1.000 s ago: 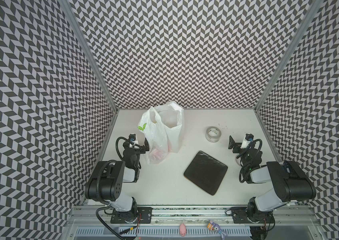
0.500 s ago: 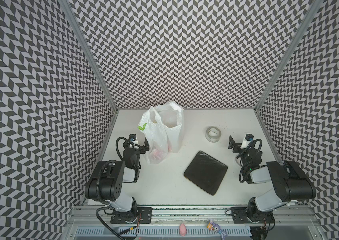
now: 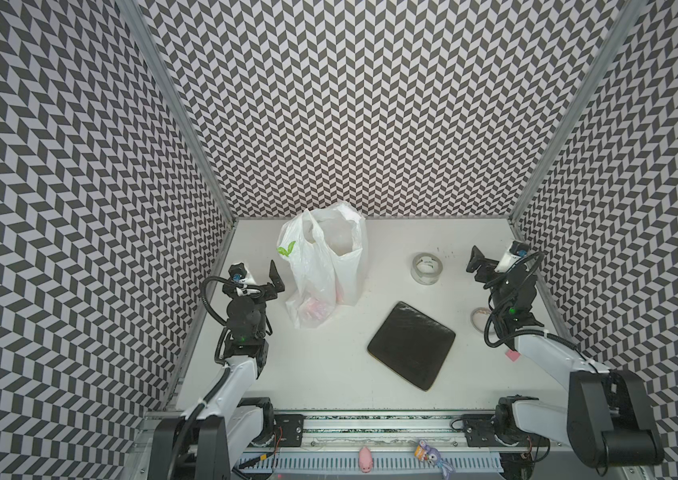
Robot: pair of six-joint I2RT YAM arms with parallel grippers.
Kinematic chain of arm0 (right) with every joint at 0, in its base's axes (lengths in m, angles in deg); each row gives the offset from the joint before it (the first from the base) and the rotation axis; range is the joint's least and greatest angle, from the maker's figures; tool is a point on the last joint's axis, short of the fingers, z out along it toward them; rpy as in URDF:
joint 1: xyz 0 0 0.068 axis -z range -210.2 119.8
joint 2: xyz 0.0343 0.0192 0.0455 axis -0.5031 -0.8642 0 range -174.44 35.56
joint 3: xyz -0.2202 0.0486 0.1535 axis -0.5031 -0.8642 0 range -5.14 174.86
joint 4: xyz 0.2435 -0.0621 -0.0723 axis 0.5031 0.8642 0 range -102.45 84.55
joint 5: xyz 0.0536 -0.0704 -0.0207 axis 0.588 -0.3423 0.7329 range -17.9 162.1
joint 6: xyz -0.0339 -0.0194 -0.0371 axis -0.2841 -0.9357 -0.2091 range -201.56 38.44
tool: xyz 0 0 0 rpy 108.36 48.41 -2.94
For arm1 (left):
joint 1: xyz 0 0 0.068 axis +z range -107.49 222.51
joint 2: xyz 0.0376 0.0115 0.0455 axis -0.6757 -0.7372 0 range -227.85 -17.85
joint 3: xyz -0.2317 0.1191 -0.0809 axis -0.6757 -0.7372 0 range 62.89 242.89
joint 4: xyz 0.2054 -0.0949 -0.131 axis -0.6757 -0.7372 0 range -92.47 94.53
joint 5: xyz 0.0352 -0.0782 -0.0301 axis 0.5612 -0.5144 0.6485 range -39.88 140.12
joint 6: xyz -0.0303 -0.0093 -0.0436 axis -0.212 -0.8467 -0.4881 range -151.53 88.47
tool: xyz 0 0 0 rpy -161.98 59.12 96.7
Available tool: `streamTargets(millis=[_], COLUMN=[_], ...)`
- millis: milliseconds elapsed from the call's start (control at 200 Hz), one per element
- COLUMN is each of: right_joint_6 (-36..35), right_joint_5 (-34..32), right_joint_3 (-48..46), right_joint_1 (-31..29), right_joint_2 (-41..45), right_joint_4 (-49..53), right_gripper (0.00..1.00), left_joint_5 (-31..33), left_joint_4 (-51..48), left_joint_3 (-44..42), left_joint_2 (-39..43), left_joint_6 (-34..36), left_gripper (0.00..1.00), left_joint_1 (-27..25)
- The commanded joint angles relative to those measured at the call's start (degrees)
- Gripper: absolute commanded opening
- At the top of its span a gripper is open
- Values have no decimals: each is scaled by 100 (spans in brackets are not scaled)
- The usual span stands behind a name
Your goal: Take the fake fruits out of the plastic bag
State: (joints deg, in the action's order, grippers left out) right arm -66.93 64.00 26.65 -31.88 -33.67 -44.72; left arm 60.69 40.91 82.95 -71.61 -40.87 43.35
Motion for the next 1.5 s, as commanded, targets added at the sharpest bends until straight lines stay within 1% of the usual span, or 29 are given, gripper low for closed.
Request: streamTargets(millis=[0, 60, 120, 205, 270, 315, 421, 466, 511, 566, 621, 721, 811, 946, 1056, 1116, 1167, 1222, 1307, 1387, 1407, 1457, 1492], right_joint_6=[1043, 1175, 1078, 964, 863, 768, 503, 374, 176, -95, -407, -901, -1241, -1619, -1726, -1714, -1668, -1622, -1576, -1557, -1556, -1525, -1498], right_joint_5=[323, 805, 1516, 2462, 2867, 2991, 3018, 3015, 3053, 3103, 3135, 2938, 2716, 2292, 1870, 1715, 1541, 1448, 1450, 1607, 1649, 1785, 1885], right_joint_3=[312, 436, 503, 575, 699, 883, 1421, 1580, 1790, 2109, 2491, 3240, 3935, 4940, 5549, 5857, 6058, 6202, 6271, 6209, 6189, 6117, 6045], right_joint_1=[39, 40, 36, -24, -218, -437, -1169, -1502, -1807, -2142, -2440, -2891, -3196, -3480, -3597, -3621, -3632, -3638, -3638, -3639, -3647, -3647, -3655], right_joint_2=[261, 392, 529, 707, 816, 866, 866, 811, 708, 495, 204, -408, -981, -1851, -2489, -2792, -3011, -3189, -3315, -3322, -3310, -3261, -3207], right_joint_4=[1677, 1941, 2049, 2095, 2208, 2432, 2779, 2651, 2572, 2541, 2602, 2754, 2914, 3174, 3186, 3219, 3226, 3217, 3159, 3104, 3095, 3102, 3096], right_gripper=[100, 100, 100, 98, 97, 97, 97, 98, 99, 100, 100, 100, 100, 100, 100, 97, 93, 86, 67, 49, 43, 28, 19], left_joint_5=[226, 176, -27, -807, -1427, -1762, -2510, -2850, -3101, -3249, -3338, -3378, -3431, -3503, -3436, -3406, -3423, -3430, -3461, -3533, -3560, -3646, -3682], left_joint_4=[-2373, -3235, -3882, -4434, -4615, -4799, -5342, -5497, -5605, -5666, -5542, -5176, -5084, -5089, -4893, -4895, -4887, -4833, -4656, -4458, -4422, -4326, -4304], left_joint_3=[621, 1188, 1641, 2145, 2431, 2688, 3500, 3760, 3904, 3936, 3808, 3532, 3581, 3857, 3888, 3942, 3994, 4029, 4033, 4040, 4049, 4067, 4083], left_joint_2=[549, 766, 936, 1159, 1277, 1276, 996, 840, 711, 633, 630, 605, 351, -32, -174, -339, -509, -681, -878, -1045, -1088, -1185, -1245], left_joint_6=[-915, -1237, -1607, -1873, -2114, -2352, -2774, -2946, -3093, -3280, -3428, -3618, -3615, -3570, -3544, -3539, -3537, -3548, -3658, -3723, -3717, -3665, -3631], left_gripper=[100, 100, 99, 97, 96, 95, 96, 99, 100, 100, 100, 100, 100, 100, 100, 100, 100, 100, 100, 100, 97, 88, 82], left_joint_1=[-11, -12, -6, -5, -5, -5, -14, -13, -16, -29, -31, -29, -31, -21, -22, -22, -21, -18, -15, -32, -38, -56, -51])
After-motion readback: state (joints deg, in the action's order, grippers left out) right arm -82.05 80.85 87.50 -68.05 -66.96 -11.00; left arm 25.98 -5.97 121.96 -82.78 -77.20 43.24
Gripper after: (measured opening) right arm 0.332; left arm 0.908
